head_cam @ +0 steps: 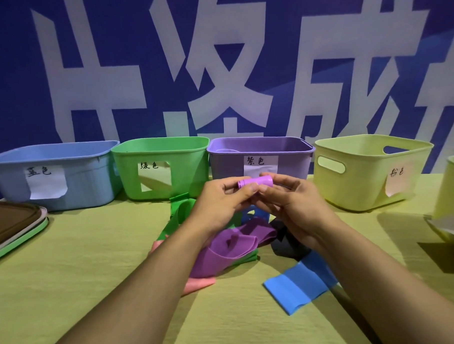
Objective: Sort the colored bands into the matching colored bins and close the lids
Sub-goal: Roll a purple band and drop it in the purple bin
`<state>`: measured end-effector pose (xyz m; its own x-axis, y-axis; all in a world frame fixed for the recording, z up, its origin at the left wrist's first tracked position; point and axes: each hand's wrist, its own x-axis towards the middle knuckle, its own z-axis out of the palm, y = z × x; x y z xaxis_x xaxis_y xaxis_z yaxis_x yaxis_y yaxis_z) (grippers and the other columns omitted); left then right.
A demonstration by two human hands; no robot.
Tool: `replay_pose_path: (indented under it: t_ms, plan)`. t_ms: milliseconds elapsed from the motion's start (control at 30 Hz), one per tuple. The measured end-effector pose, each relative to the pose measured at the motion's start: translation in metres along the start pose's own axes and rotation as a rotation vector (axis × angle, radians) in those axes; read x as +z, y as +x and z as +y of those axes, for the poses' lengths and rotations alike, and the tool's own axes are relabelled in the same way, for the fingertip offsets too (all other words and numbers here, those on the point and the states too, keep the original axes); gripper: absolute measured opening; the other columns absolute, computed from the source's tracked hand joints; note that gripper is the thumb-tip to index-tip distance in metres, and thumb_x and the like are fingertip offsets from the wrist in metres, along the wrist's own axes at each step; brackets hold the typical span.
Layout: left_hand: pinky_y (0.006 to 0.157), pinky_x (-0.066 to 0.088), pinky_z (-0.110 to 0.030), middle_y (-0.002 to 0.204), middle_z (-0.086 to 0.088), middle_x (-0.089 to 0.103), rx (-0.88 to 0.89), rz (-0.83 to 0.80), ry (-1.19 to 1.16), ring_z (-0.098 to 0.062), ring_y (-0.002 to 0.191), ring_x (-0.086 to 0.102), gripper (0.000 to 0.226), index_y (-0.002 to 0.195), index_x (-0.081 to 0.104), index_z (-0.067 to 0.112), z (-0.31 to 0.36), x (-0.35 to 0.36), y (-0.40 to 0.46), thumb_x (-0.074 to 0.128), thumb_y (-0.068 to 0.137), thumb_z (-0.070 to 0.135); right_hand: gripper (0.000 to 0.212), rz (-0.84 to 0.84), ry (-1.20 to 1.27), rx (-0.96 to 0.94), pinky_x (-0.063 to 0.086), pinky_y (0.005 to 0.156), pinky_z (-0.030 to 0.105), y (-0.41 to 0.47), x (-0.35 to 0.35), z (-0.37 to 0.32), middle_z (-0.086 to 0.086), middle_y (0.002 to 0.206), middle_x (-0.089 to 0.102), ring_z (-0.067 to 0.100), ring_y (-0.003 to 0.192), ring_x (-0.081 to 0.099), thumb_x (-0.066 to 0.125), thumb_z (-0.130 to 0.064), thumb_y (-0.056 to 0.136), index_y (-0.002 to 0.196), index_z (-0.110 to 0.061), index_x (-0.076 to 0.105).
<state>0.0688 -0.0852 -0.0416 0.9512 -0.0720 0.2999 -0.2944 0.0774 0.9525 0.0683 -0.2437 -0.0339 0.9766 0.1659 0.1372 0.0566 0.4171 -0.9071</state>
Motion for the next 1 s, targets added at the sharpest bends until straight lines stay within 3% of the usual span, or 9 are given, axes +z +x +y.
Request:
replay_pose_path:
  t_ms: [267, 400, 500, 600, 733, 867, 1000]
  plan:
    - [0.093, 0.060, -0.034, 0.107, -0.016, 0.078, -0.019, 0.005, 0.032, -0.022, 0.098, 0.074, 0.025, 0.120, 0.071, 0.004, 0.000, -0.001, 0.001, 0.067, 0.096, 0.009, 0.027, 0.000, -0.133, -0.025, 0.062, 0.083, 0.034, -0.003, -0.001, -0.001, 0.016, 0.106, 0.077, 0.029, 0.097, 0.077, 0.067, 0.000, 0.095, 0.120, -0.007, 0.067]
    - [0.080, 0.060, -0.021, 0.108, -0.017, 0.077, -0.013, -0.009, 0.039, -0.015, 0.090, 0.074, 0.031, 0.126, 0.069, 0.002, 0.001, -0.001, 0.001, 0.068, 0.094, 0.003, 0.020, 0.033, -0.127, -0.041, 0.063, 0.079, 0.029, -0.004, -0.002, -0.005, 0.017, 0.105, 0.077, 0.024, 0.089, 0.076, 0.070, -0.015, 0.096, 0.114, -0.007, 0.073]
    - [0.076, 0.058, -0.017, 0.099, -0.007, 0.079, -0.021, -0.046, 0.022, -0.010, 0.086, 0.075, 0.037, 0.128, 0.068, 0.005, 0.001, -0.002, 0.000, 0.069, 0.092, -0.002, 0.021, 0.058, -0.139, -0.067, 0.061, 0.072, 0.025, -0.004, -0.003, -0.005, 0.017, 0.102, 0.078, 0.027, 0.090, 0.077, 0.074, -0.014, 0.091, 0.110, -0.007, 0.073]
    - [0.079, 0.057, -0.019, 0.100, -0.003, 0.079, -0.023, -0.052, 0.038, -0.010, 0.091, 0.075, 0.040, 0.126, 0.069, 0.012, -0.001, -0.004, 0.001, 0.071, 0.089, -0.003, 0.021, 0.067, -0.164, -0.074, 0.062, 0.072, 0.024, -0.004, -0.004, -0.006, 0.018, 0.100, 0.078, 0.024, 0.087, 0.076, 0.075, -0.009, 0.088, 0.109, -0.006, 0.074]
    - [0.085, 0.059, -0.022, 0.101, -0.002, 0.080, -0.003, -0.053, 0.009, -0.011, 0.093, 0.074, 0.036, 0.116, 0.071, 0.022, 0.002, -0.004, 0.001, 0.071, 0.089, -0.002, 0.033, 0.050, -0.148, -0.094, 0.063, 0.082, 0.029, -0.004, -0.006, -0.008, 0.017, 0.102, 0.078, 0.026, 0.093, 0.075, 0.078, -0.014, 0.075, 0.107, -0.005, 0.074]
    - [0.095, 0.059, -0.034, 0.110, -0.013, 0.078, 0.000, -0.026, -0.079, -0.029, 0.105, 0.074, 0.034, 0.123, 0.069, 0.006, 0.004, 0.002, 0.000, 0.072, 0.090, 0.001, 0.037, 0.083, -0.087, -0.104, 0.062, 0.082, 0.031, -0.002, -0.003, -0.006, 0.019, 0.101, 0.077, 0.027, 0.088, 0.073, 0.078, -0.018, 0.071, 0.105, -0.005, 0.074]
    - [0.079, 0.062, -0.026, 0.101, -0.014, 0.078, -0.011, 0.078, -0.263, -0.020, 0.086, 0.076, 0.022, 0.108, 0.070, 0.001, 0.009, 0.005, 0.000, 0.074, 0.087, 0.003, 0.022, 0.068, 0.111, -0.087, 0.062, 0.075, 0.024, -0.001, 0.005, 0.002, 0.013, 0.094, 0.078, 0.019, 0.081, 0.076, 0.075, -0.010, 0.082, 0.104, -0.007, 0.073]
